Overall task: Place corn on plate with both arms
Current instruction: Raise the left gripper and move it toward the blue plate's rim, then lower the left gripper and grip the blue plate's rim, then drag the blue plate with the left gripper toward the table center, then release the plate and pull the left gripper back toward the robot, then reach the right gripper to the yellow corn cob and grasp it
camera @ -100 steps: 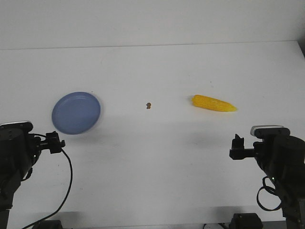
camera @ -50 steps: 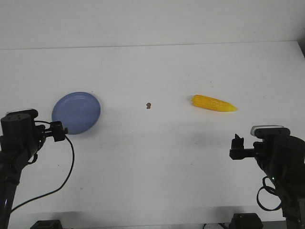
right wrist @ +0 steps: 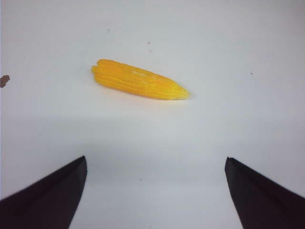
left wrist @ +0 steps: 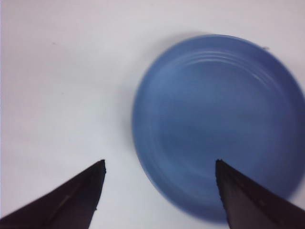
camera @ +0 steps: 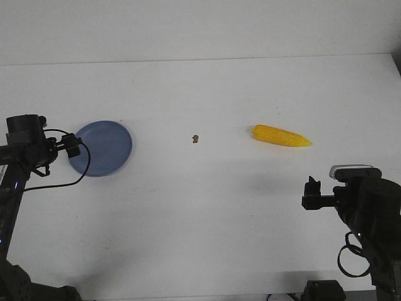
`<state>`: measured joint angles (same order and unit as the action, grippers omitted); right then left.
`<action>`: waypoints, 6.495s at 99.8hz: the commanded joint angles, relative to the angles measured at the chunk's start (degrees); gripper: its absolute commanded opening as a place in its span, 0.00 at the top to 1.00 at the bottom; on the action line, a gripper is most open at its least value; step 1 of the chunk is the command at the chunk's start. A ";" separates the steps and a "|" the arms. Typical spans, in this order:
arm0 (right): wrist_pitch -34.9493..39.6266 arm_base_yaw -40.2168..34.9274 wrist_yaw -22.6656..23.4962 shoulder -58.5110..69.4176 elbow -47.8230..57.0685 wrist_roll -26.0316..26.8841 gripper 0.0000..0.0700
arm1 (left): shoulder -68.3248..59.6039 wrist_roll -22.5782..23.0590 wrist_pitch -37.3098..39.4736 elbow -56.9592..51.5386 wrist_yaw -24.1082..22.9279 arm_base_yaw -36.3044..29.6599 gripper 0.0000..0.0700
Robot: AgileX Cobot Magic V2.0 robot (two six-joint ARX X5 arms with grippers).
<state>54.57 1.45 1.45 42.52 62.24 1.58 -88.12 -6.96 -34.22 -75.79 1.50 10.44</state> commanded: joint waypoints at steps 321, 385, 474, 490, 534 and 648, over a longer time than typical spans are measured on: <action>-0.94 0.02 -0.04 0.28 0.87 0.59 0.13 | -6.75 -4.70 11.50 9.11 26.60 -30.36 0.99; -0.87 0.02 -0.04 0.28 0.87 0.57 0.13 | -14.47 -5.11 13.33 9.11 24.46 -37.09 0.98; -0.87 0.02 -0.02 0.28 0.87 0.57 0.13 | -12.04 -2.12 14.62 9.09 22.25 -34.58 0.11; -0.90 0.02 -0.02 0.28 0.87 0.57 0.13 | -6.88 1.53 14.25 9.09 19.63 -30.91 0.11; -1.01 0.02 -0.02 0.28 0.87 0.57 0.13 | 12.41 10.95 9.84 9.09 4.07 -18.73 0.11; -4.07 -1.05 8.24 29.09 14.82 -14.32 0.13 | 19.58 11.91 3.87 9.09 2.75 -12.31 0.11</action>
<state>51.09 0.71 8.67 67.66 73.82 -8.19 -68.01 4.60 -30.65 -65.93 4.36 -2.00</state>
